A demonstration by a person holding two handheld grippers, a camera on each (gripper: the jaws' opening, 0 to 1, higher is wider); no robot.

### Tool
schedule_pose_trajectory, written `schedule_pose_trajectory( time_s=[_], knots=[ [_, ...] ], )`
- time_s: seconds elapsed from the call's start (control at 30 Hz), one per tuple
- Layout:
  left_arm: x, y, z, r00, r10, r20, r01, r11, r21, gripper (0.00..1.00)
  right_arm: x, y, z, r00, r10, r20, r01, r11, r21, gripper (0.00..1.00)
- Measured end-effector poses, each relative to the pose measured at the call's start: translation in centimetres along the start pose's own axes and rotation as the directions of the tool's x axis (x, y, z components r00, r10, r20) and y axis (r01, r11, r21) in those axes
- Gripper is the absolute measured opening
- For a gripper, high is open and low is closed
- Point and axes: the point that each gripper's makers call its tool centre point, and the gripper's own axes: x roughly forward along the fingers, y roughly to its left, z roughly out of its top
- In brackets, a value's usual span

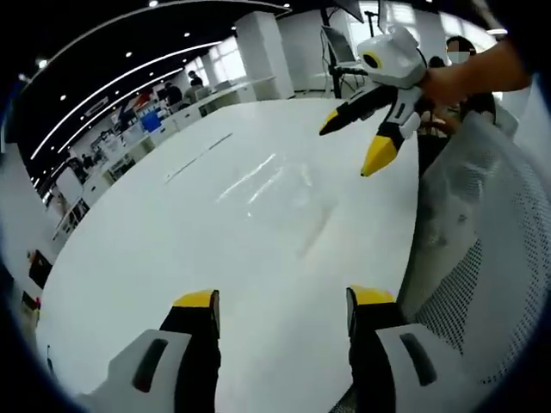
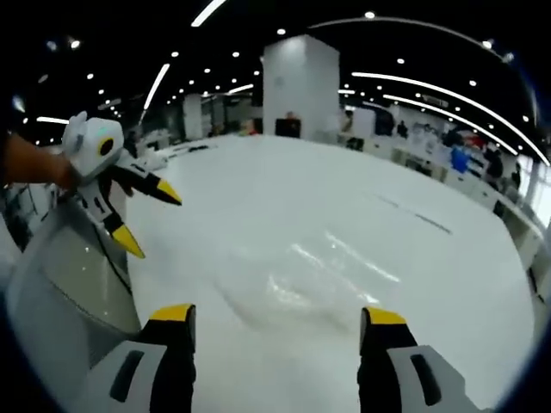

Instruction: Open the resealable bag by pulling the two sides of the seal apart until the entire bag opening is separated and visibly accessible.

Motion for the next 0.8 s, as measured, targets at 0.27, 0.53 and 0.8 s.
schedule_pose_trajectory(
  time_s=[0.27,0.53,0.8],
  knots=[
    [-0.5,0.2,-0.5,1.000,0.024,0.007,-0.023,0.994,-0.107,0.79,-1.1,0.7,-0.4,0.999,-0.023,0.023,0.021,0.998,0.066,0.89],
    [-1.2,0.1,-0.7,0.998,0.059,0.037,-0.050,0.977,-0.209,0.97,-2.6,1.8,-0.9,0.996,-0.078,0.041,0.075,0.994,0.082,0.94],
    [-1.5,-0.5,-1.0,0.996,0.080,0.045,-0.069,0.974,-0.214,0.99,-3.5,2.1,-1.0,0.990,-0.116,0.079,0.109,0.990,0.093,0.97]
  ],
)
